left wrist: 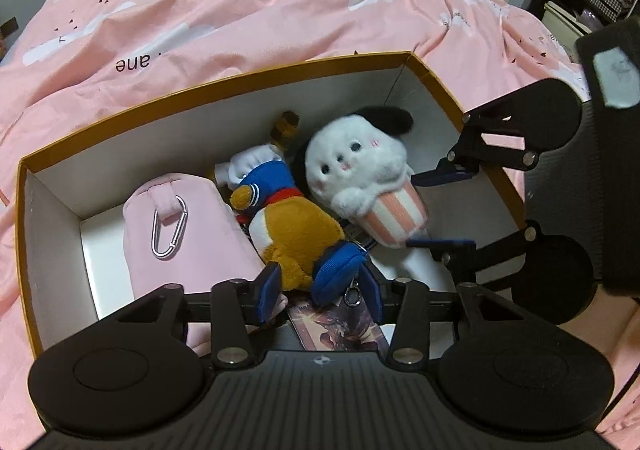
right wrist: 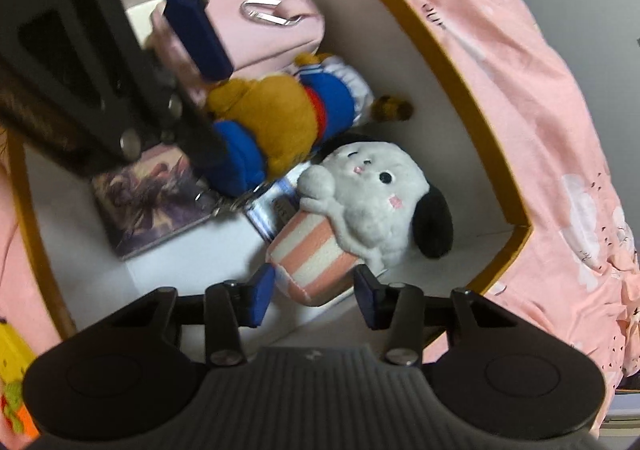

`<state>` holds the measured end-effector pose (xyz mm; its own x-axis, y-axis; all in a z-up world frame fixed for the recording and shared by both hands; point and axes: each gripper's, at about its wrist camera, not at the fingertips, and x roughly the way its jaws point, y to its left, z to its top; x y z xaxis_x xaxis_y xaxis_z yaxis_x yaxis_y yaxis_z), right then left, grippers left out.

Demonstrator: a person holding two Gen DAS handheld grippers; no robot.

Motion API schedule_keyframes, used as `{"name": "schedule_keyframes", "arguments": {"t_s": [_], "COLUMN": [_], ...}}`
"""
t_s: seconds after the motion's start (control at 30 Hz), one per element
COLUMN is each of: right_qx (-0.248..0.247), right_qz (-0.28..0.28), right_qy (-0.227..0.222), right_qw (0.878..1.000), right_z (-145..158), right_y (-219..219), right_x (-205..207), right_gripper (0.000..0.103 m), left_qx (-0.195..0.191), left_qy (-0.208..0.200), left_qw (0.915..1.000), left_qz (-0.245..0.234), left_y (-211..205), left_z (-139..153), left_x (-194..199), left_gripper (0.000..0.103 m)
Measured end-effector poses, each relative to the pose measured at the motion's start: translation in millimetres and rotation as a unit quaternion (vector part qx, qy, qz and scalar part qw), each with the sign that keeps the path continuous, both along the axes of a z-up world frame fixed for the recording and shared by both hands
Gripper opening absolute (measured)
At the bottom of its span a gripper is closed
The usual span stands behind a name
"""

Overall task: Organize objects
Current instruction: 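Lower the Donald Duck plush with the left gripper while the right lowers the striped plush into the box, then open both grippers and withdraw them from the orange box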

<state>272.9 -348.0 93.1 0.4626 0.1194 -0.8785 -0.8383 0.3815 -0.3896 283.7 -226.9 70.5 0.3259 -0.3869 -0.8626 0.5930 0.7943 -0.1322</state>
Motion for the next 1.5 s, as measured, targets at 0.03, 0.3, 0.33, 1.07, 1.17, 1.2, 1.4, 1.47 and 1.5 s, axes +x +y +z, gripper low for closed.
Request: {"name": "schedule_keyframes", "arguments": {"t_s": [0.03, 0.3, 0.33, 1.07, 1.17, 1.2, 1.4, 1.47, 1.5], "right_qx": [0.008, 0.105, 0.115, 0.221, 0.265, 0.28, 0.354, 0.349, 0.346], "right_qz": [-0.003, -0.059, -0.069, -0.118, -0.133, -0.14, -0.195, -0.214, -0.226], "right_qy": [-0.002, 0.038, 0.042, 0.003, -0.018, -0.02, -0.026, -0.033, -0.031], "right_qw": [1.0, 0.992, 0.99, 0.968, 0.955, 0.949, 0.915, 0.912, 0.91], "right_z": [1.3, 13.4, 13.6, 69.3, 83.5, 85.5, 82.5, 74.2, 68.5], "right_y": [-0.3, -3.1, -4.2, -39.3, -49.9, -53.4, -76.2, -82.3, -85.0], "right_x": [1.7, 18.2, 19.8, -41.0, -67.6, -73.4, -124.4, -138.8, -143.7], "right_gripper": [0.041, 0.034, 0.034, 0.038, 0.046, 0.049, 0.05, 0.05, 0.05], "left_qx": [0.003, 0.035, 0.035, -0.029, -0.061, -0.073, -0.12, -0.105, -0.1], "left_qy": [-0.002, -0.031, -0.029, -0.068, -0.082, -0.084, -0.097, -0.103, -0.106], "left_qw": [1.0, 0.9989, 0.999, 0.9966, 0.9931, 0.9912, 0.9842, 0.9856, 0.986], "left_qz": [0.0, 0.002, 0.003, 0.037, 0.059, 0.071, 0.087, 0.083, 0.081], "left_y": [-1.1, -11.0, -10.9, 24.5, 35.7, 38.9, 41.5, 37.2, 35.9], "left_z": [-0.8, -2.4, -2.8, 55.2, 69.1, 71.8, 61.2, 52.7, 48.0], "left_x": [0.8, 1.6, 1.9, -47.8, -72.9, -81.9, -138.9, -153.5, -159.7], "left_gripper": [0.046, 0.041, 0.041, 0.043, 0.043, 0.043, 0.046, 0.049, 0.05]}}
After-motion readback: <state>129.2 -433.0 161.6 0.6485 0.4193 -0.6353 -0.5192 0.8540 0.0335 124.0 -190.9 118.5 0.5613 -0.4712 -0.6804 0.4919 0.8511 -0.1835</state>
